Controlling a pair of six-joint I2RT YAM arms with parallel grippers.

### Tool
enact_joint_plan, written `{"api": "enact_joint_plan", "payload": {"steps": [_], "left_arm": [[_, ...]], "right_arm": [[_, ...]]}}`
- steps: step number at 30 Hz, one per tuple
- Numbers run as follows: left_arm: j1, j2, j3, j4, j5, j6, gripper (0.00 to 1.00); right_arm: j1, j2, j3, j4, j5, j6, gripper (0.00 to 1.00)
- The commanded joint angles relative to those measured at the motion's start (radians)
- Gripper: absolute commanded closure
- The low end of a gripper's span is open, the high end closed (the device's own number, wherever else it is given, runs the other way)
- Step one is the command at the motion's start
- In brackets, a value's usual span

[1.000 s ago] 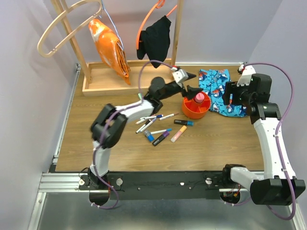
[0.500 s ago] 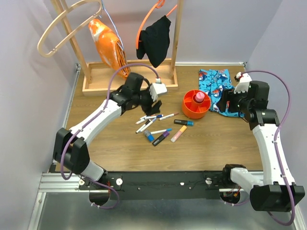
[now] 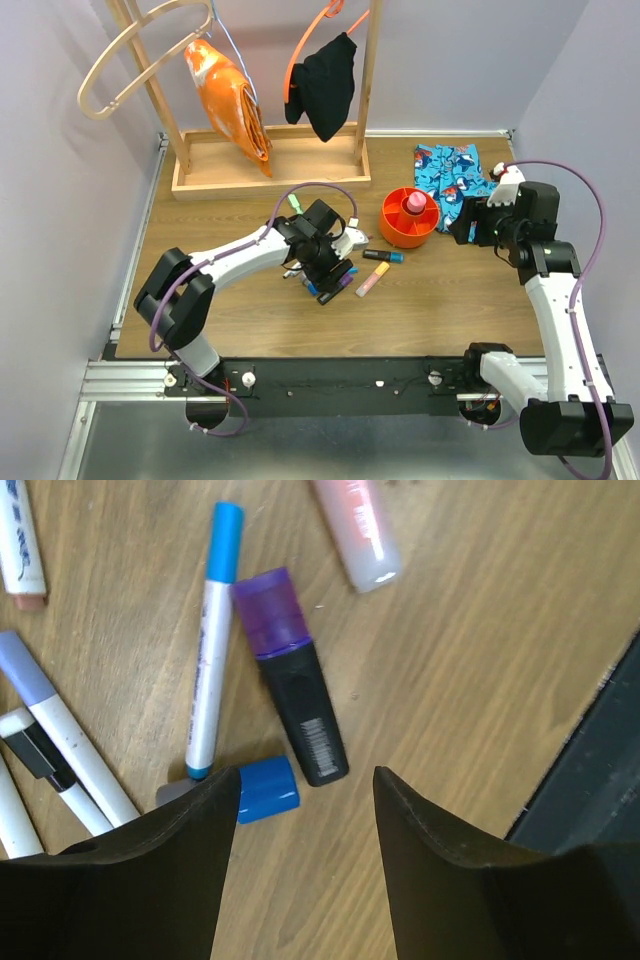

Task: Sort the stationery into containers
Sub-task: Pick up the stationery from the center of the board.

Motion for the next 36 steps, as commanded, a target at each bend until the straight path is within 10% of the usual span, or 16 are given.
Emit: {"api": "enact_joint_plan", "payload": {"steps": [1, 28, 36], "left_arm": [[-0.007, 0.062, 0.015, 0.051, -0.105, -0.081, 0.38], [-0.123, 0.330, 0.132, 0.058, -0.271, -0.111, 0.52], [-0.178, 0.309, 0.101, 0.031, -0.161, -0.121, 0.90]], "right_arm": [[-0.006, -0.041, -0.029, -0.002, -0.018, 0.016, 0.21], [-0.006, -0.099, -0.049, 0.004, -0.015, 0.002, 0.21], [-0.006, -0.109, -0.040, -0.008, -0.001, -0.010, 0.21]]}}
